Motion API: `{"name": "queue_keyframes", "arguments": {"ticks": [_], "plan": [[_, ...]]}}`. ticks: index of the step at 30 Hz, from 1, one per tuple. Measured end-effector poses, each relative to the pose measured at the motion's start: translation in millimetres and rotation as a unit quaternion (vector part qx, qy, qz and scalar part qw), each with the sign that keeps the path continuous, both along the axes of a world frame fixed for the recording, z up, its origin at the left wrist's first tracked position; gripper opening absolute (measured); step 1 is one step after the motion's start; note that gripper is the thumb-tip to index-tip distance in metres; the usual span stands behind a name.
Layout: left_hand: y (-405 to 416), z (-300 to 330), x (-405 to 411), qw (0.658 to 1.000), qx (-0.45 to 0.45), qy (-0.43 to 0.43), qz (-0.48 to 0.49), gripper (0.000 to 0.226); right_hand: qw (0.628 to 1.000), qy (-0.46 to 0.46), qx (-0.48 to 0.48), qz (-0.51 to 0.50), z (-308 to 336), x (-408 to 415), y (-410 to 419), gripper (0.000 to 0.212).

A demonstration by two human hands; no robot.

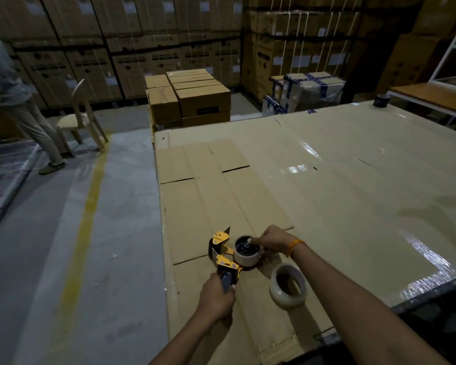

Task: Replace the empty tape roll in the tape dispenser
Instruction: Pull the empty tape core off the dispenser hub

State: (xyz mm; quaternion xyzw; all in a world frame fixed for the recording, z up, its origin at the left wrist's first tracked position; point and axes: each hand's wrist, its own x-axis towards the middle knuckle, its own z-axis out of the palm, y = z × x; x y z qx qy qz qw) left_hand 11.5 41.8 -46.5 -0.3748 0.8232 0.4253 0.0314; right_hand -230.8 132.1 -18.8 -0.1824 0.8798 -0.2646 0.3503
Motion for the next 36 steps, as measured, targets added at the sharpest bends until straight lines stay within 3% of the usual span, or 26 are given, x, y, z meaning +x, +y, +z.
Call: {"name": "queue_keyframes", "arguments": {"ticks": [6, 11, 17, 26, 32, 36], "plan": [[-8, -5, 0, 0.999, 0.028, 0.010, -0.028, 0.047, 0.989, -0.131, -0.038, -0.052, -4, -5, 1, 0.045], [-17, -5, 0, 0.995, 0.043, 0.010, -0.090, 0.045, 0.983, -0.161, -0.025, -0.081, -13, -10, 3, 0.071], [-18, -3, -2, 0.995, 0.055, 0.013, -0.077, 0.037, 0.980, -0.175, -0.029, -0.085, -23, -15, 1, 0.100], [-13, -6, -5, 0.998, 0.029, -0.004, -0.059, 0.034, 0.979, -0.184, 0.000, -0.093, -13, -13, -10, 0.037], [-12, -4, -5, 0.998, 0.027, -0.003, -0.064, 0.029, 0.969, -0.198, -0.036, -0.145, -20, -12, -18, 0.034], [-11, -2, -6, 0.998, 0.015, -0.002, -0.069, 0.030, 0.968, -0.188, -0.046, -0.159, -25, -11, -22, 0.043]]}}
